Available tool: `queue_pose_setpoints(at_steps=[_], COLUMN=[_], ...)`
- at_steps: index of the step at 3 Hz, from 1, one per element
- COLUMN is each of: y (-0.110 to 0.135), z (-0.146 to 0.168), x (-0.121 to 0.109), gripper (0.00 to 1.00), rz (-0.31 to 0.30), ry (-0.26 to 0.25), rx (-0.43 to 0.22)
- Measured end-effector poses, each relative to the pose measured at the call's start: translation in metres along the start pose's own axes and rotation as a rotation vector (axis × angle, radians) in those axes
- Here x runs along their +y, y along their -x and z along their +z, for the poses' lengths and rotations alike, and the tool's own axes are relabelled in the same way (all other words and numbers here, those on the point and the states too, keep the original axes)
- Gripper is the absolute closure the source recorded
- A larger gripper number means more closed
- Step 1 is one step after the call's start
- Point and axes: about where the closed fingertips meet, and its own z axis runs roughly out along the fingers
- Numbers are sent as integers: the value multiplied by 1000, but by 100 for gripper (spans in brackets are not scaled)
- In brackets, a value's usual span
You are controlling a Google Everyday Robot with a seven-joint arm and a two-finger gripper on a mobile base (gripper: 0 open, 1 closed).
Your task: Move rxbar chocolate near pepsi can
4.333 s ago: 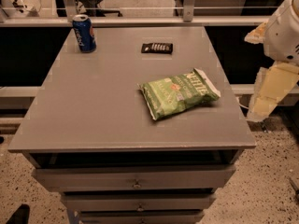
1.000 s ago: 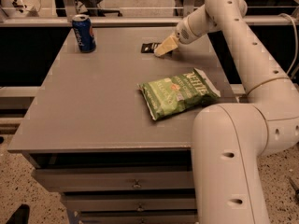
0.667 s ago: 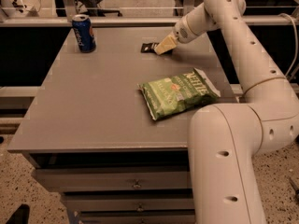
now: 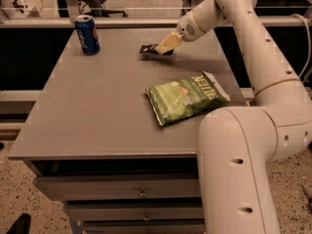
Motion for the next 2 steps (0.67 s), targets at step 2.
queue_pose_setpoints(at_steps=[2], y=[23], z=[-47], x=[14], gripper=[100], rz=[-54], ry=[-8], rx=[-66])
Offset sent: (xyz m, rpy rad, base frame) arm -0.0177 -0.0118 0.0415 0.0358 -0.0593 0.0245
